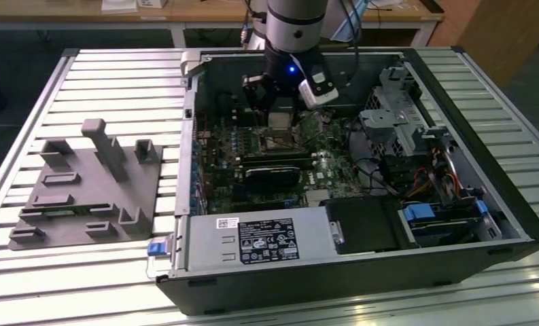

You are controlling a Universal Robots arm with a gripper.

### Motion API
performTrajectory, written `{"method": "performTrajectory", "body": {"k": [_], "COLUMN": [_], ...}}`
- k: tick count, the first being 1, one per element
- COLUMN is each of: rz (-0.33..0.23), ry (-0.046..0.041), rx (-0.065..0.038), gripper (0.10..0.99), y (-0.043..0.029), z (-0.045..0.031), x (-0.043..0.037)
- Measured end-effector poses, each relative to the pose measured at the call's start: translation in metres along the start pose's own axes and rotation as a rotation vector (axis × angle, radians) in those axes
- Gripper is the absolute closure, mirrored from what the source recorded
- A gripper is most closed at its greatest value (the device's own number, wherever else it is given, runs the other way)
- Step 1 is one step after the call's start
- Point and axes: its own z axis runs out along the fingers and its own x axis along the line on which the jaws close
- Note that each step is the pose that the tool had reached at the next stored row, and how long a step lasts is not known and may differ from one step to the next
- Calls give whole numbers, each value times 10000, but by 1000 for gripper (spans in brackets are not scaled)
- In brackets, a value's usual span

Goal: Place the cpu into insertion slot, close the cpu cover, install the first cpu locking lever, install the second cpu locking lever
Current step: 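Place the cpu into insertion slot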

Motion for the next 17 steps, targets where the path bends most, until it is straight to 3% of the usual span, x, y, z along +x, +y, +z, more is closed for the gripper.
{"method": "performTrajectory", "body": {"k": [17], "rz": [2972], "ry": [-248], "rx": [-57], "gripper": [545], "y": [-3], "z": [36], "x": [-1]}}
